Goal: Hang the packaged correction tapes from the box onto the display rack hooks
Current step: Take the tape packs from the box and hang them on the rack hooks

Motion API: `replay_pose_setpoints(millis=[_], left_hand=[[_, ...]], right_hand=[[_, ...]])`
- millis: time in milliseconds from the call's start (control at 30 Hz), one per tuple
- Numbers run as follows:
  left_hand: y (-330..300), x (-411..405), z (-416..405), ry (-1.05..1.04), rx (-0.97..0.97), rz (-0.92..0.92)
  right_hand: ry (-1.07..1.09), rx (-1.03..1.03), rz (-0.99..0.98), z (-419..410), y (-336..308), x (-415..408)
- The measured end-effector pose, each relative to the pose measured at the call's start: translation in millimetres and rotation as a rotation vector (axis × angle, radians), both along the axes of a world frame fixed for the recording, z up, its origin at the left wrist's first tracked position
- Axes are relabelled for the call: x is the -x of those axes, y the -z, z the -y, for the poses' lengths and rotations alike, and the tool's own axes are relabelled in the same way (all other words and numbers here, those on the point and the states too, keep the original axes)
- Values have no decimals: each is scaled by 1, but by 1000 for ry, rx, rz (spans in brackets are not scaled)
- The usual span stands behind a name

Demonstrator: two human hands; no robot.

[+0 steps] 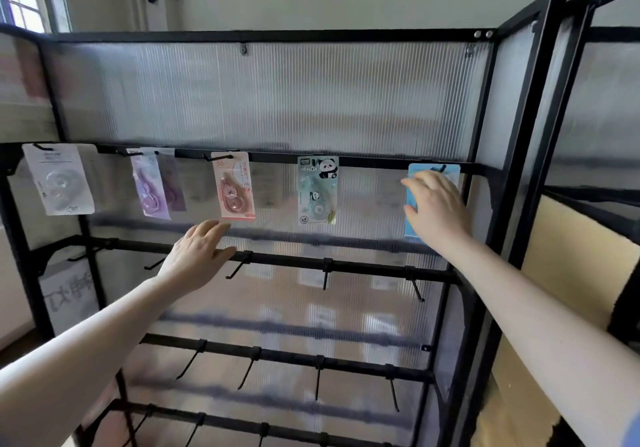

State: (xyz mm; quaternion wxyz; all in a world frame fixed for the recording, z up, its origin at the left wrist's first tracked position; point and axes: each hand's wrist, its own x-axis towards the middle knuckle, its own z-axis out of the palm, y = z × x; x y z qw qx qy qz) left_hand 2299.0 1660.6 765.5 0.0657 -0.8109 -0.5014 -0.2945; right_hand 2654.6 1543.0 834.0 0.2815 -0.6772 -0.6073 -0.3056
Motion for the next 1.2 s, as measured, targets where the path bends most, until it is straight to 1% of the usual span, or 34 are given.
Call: replay_pose_setpoints(millis=[200,300,433,600,767,1000,1133,1200], left_hand=[[18,25,9,-2,14,-16],[29,46,8,-28,38,-35],[48,78,4,-52,73,-15],[78,127,1,-89,150,10],[116,194,-7,-96,201,-43],[172,257,-26,-57,312,-62],[202,273,-31,9,335,-104],[220,276,-32,12,390,-140]], right_hand=[[-57,132,-30,-8,40,53],[-102,196,-31,-19,61,87],[-157,250,-39,-41,85,136],[-206,344,-77,-68,119,209],[-261,446,-103,-93,168,286],[-255,577,-128,-111,237,358],[-208,650,-184,-114,274,380],[-195,690,-200,-110,293,388]])
